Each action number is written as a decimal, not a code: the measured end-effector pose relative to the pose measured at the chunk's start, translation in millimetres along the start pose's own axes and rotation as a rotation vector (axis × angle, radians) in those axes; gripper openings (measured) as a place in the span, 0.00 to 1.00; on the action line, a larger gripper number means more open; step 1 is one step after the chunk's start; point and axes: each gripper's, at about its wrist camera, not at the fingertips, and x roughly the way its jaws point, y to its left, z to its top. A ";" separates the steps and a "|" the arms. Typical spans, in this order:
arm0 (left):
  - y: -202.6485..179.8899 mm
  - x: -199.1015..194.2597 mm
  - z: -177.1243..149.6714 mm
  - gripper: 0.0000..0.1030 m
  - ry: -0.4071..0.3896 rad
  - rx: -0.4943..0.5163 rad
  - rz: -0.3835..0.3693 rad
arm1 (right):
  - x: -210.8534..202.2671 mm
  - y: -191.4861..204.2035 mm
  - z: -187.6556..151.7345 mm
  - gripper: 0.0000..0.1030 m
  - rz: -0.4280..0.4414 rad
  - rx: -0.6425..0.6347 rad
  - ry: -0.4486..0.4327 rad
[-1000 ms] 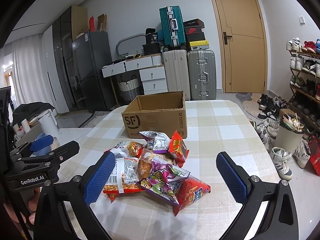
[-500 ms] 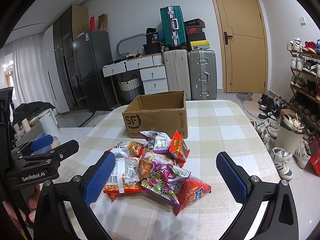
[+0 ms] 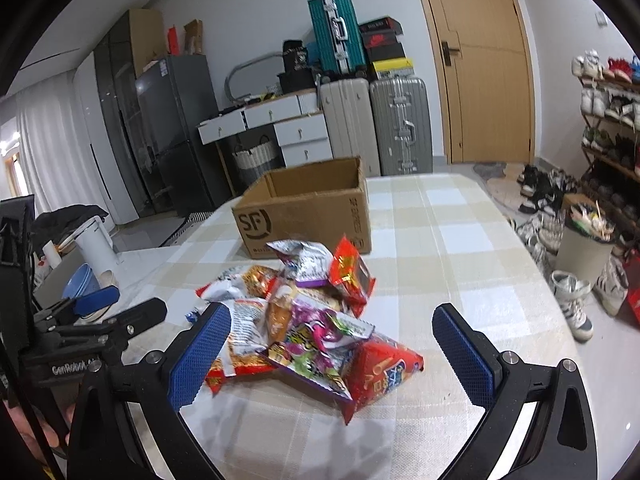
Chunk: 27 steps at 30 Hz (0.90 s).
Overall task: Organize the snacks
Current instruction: 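Lower the left tool onto the white chip bag while the right tool grasps the purple bag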
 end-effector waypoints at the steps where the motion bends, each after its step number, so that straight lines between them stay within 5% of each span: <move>1: -4.6 5.4 -0.3 0.99 0.011 0.012 -0.010 | 3.9 -3.5 -0.6 1.00 0.005 0.010 0.010; 10: -39.3 82.0 6.2 0.98 0.162 0.073 -0.024 | 30.0 -30.2 -7.8 1.00 0.023 0.058 0.074; 12: -40.6 93.6 5.9 0.81 0.186 0.066 -0.044 | 33.5 -34.2 -8.1 1.00 0.039 0.066 0.085; 19: -25.3 112.5 3.1 0.62 0.180 0.036 -0.125 | 46.4 -31.4 -7.6 1.00 0.084 0.056 0.109; 20: -23.3 114.5 3.1 0.30 0.182 0.031 -0.158 | 47.2 -30.1 -8.0 1.00 0.088 0.055 0.115; 27: -22.1 122.3 6.2 0.28 0.176 0.050 -0.221 | 56.4 -20.4 -8.3 1.00 0.130 0.038 0.154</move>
